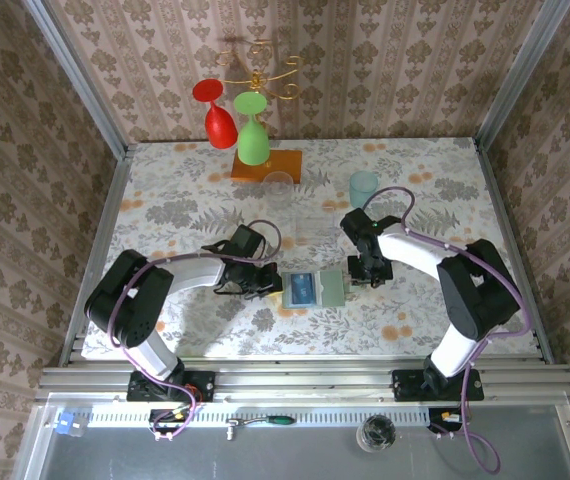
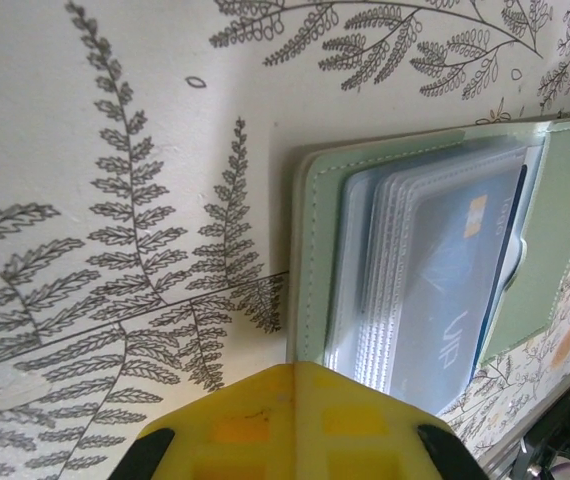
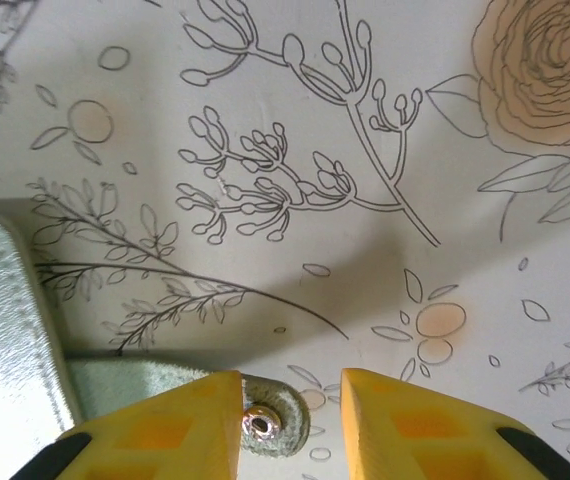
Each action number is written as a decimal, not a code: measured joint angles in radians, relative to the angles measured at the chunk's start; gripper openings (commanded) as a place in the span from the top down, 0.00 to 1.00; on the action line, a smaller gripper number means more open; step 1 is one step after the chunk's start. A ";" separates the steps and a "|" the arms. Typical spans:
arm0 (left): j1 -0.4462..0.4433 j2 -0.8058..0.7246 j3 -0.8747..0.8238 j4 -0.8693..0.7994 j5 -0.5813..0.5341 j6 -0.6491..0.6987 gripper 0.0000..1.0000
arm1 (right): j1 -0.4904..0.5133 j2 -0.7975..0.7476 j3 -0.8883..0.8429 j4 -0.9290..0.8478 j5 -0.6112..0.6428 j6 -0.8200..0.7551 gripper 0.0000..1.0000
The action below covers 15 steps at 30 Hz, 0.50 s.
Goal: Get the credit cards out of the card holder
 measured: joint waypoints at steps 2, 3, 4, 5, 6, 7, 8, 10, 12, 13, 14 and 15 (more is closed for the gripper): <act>0.000 0.000 0.006 -0.001 0.000 0.000 0.99 | 0.000 -0.014 0.013 -0.013 0.002 0.000 0.66; 0.001 0.000 0.009 -0.001 0.000 0.000 0.99 | 0.000 -0.020 0.021 -0.021 0.002 0.000 0.66; 0.002 0.000 0.010 -0.001 0.000 0.000 0.99 | 0.000 -0.026 0.027 -0.027 0.003 0.000 0.66; 0.004 0.000 0.011 -0.001 0.000 0.000 0.99 | 0.000 -0.031 0.035 -0.034 0.005 0.000 0.66; 0.005 0.000 0.012 -0.001 0.000 0.000 0.99 | 0.000 -0.037 0.041 -0.040 0.005 0.000 0.66; 0.005 0.000 0.012 -0.001 0.000 0.000 0.99 | 0.000 -0.042 0.046 -0.045 0.005 0.000 0.66; 0.006 0.000 0.012 -0.003 0.000 0.000 0.99 | 0.000 -0.049 0.050 -0.049 0.005 0.000 0.66; 0.006 -0.003 0.012 -0.008 -0.002 0.000 0.98 | 0.002 -0.065 0.053 -0.050 -0.003 0.003 0.66; 0.006 -0.011 0.012 -0.015 -0.003 0.000 0.97 | 0.005 -0.083 0.054 -0.045 -0.031 0.012 0.65; 0.006 -0.016 0.012 -0.017 -0.003 0.000 0.96 | 0.008 -0.088 0.054 -0.041 -0.047 0.016 0.65; 0.006 -0.023 0.012 -0.019 -0.003 0.000 0.95 | 0.013 -0.092 0.054 -0.034 -0.069 0.027 0.64; 0.006 -0.029 0.012 -0.019 -0.003 0.000 0.93 | 0.017 -0.093 0.054 -0.024 -0.092 0.035 0.64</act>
